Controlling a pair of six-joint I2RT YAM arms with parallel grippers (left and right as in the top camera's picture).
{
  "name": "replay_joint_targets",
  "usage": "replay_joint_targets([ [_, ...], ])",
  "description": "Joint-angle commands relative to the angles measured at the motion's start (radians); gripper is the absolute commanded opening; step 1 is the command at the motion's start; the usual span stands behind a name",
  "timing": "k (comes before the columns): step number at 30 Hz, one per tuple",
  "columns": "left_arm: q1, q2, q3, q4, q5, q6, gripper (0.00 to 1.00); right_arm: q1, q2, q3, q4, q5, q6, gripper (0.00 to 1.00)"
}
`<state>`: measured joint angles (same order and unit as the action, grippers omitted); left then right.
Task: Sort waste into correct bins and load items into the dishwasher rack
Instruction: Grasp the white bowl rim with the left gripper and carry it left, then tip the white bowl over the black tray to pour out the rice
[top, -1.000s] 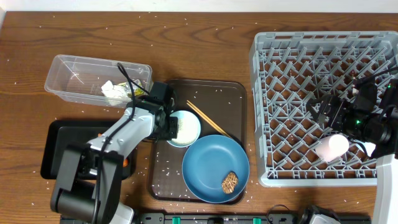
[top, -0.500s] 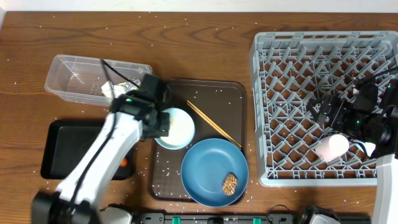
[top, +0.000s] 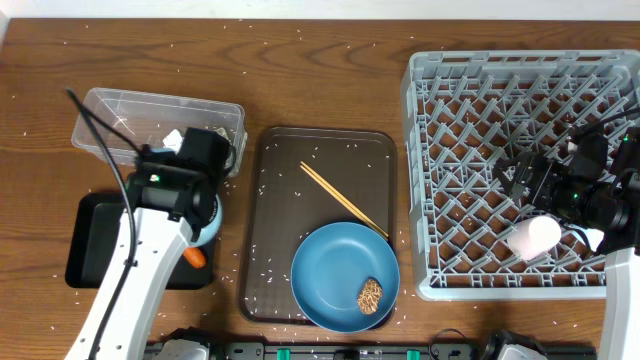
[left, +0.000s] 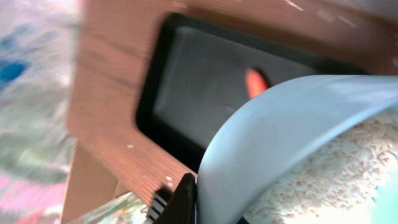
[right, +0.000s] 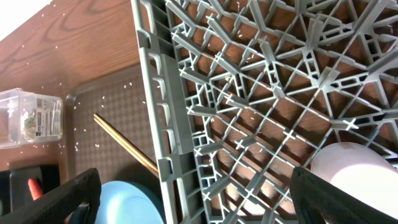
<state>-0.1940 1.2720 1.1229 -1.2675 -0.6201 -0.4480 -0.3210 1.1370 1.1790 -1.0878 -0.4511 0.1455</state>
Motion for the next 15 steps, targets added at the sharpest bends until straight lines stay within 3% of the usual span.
replay_joint_targets([
  [1, 0.027, 0.008, 0.000, 0.005, -0.191, -0.147, 0.06, 0.016, 0.000, 0.016, -0.001, 0.003, -0.004, 0.91],
  [6, 0.051, 0.061, -0.014, -0.043, -0.342, -0.165, 0.06, 0.016, 0.000, 0.016, -0.002, 0.003, -0.005, 0.91],
  [10, 0.070, 0.130, -0.022, -0.067, -0.377, -0.204, 0.06, 0.016, 0.000, 0.016, -0.001, 0.006, -0.005, 0.92],
  [15, 0.078, 0.262, -0.023, -0.074, -0.444, -0.129, 0.06, 0.016, 0.000, 0.016, -0.002, 0.026, -0.005, 0.92],
])
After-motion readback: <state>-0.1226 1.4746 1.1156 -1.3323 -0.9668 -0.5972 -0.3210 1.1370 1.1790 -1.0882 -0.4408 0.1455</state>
